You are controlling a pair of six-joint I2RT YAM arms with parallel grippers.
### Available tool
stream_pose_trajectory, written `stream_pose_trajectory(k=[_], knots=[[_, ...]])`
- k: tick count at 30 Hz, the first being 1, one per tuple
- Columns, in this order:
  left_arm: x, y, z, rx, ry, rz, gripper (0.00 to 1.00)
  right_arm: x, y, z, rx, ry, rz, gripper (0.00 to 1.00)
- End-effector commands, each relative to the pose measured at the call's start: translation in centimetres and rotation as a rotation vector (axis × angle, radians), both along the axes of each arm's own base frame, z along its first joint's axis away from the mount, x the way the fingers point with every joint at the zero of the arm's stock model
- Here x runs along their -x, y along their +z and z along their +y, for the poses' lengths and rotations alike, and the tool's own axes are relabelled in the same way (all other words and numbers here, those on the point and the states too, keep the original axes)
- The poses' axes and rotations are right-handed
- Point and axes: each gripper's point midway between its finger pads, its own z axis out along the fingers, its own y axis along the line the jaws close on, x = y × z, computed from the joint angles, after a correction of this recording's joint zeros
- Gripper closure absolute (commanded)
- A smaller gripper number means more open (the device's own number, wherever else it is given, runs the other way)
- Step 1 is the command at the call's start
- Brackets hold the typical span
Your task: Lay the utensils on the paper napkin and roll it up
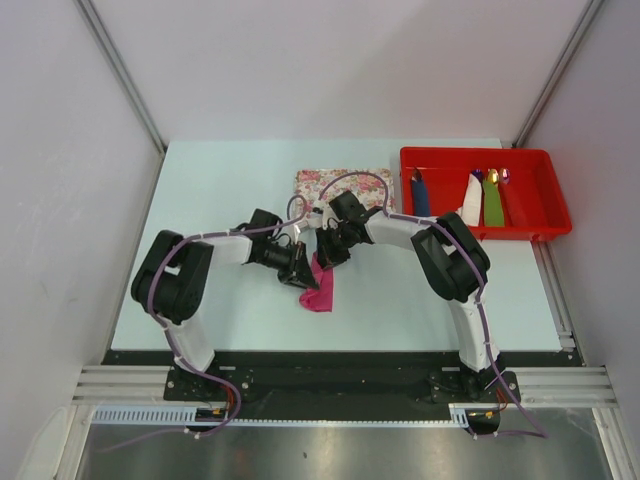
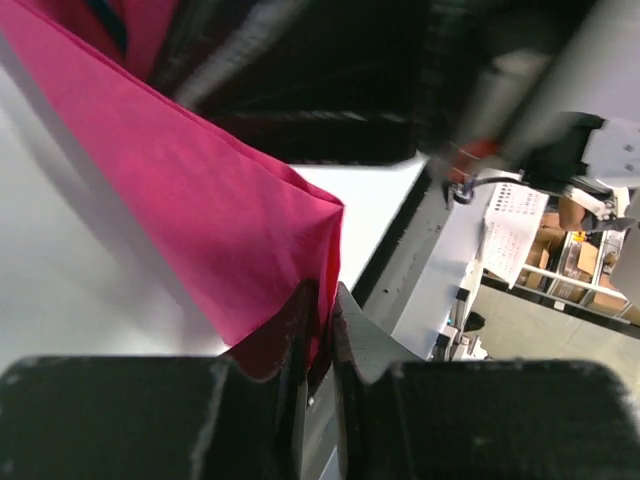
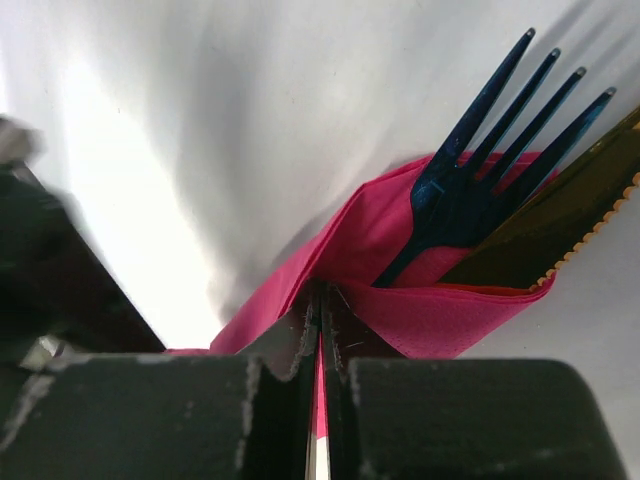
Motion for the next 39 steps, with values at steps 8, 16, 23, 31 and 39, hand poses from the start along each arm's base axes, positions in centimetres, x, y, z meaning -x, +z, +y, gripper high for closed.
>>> stream_pose_trajectory(k=[8, 16, 23, 31, 39], knots=[[-0.1, -6.3, 1.4, -0.212, 0.062, 0.052, 0.85, -0.5, -2.4, -0.5, 0.073, -0.026, 0.000, 0.94], [0.1, -7.3, 1.9, -0.246, 0.063, 0.070, 0.99, -1.4, 4.6, 0.9, -0.129, -0.036, 0.066, 0.83], [-0.1, -6.9, 1.8, -0.233, 0.057, 0.048, 1.00, 0.2, 5.9, -0.8, -0.164, -0.049, 0.133, 0.83], [-0.4, -6.6, 1.6, -0.226, 0.059, 0.035, 1.00, 1.9, 3.7, -1.6, -0.153, -0.063, 0.192, 0.85], [-0.8, -6.1, 1.3, -0.211, 0.069, 0.030, 1.00, 2.7, 0.7, -1.7, -0.107, -0.068, 0.209, 0.86]])
